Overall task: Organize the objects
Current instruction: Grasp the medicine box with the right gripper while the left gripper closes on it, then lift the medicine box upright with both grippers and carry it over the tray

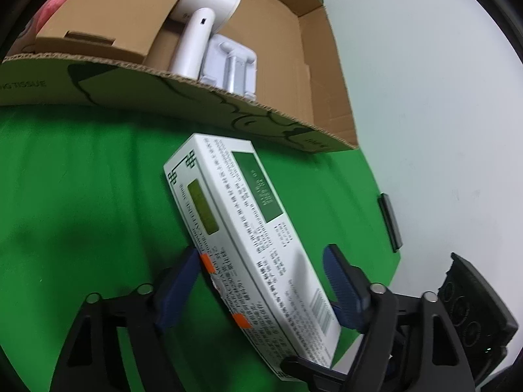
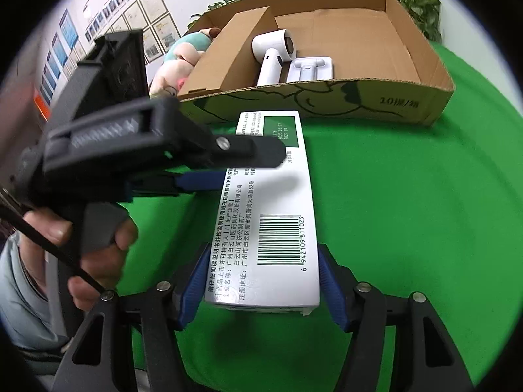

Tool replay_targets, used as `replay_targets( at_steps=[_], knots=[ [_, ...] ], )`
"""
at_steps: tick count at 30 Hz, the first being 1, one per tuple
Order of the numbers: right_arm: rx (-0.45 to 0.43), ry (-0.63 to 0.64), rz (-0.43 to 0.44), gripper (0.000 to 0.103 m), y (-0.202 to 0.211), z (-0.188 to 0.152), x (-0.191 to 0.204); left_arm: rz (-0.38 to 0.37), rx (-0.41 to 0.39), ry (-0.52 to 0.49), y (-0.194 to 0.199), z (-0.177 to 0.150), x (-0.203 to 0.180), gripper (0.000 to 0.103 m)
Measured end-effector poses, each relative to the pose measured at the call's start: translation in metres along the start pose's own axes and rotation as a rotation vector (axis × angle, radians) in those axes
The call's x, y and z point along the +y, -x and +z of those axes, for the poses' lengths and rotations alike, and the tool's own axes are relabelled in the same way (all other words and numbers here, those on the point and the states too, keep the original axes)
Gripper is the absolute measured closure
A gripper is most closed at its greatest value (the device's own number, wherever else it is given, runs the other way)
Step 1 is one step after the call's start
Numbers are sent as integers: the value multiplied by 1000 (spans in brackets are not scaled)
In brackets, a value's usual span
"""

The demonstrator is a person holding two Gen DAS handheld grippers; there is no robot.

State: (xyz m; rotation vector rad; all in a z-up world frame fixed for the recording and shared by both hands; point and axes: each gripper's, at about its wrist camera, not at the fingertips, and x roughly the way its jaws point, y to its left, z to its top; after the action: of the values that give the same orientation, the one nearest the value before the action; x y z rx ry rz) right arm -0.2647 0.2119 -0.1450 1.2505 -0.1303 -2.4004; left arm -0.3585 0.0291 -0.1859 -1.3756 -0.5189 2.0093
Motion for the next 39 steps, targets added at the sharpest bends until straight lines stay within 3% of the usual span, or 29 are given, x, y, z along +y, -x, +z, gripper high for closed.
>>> replay_targets(
  at_steps=[4,15,32,39],
  knots=[
    [-3,5,1,42,1,-2,2,21,3,-5,1,0,2,47],
    [-30,29,-10,43,6,-2,4,31,-41,-47,17,5,-9,54],
    [-253,91,-55,43,47,42,19,63,-219,-271,83,58,-80,58],
    [-325,95,-51,43,55,72,19,82,-270,-349,89,81,-118,59]
  ],
)
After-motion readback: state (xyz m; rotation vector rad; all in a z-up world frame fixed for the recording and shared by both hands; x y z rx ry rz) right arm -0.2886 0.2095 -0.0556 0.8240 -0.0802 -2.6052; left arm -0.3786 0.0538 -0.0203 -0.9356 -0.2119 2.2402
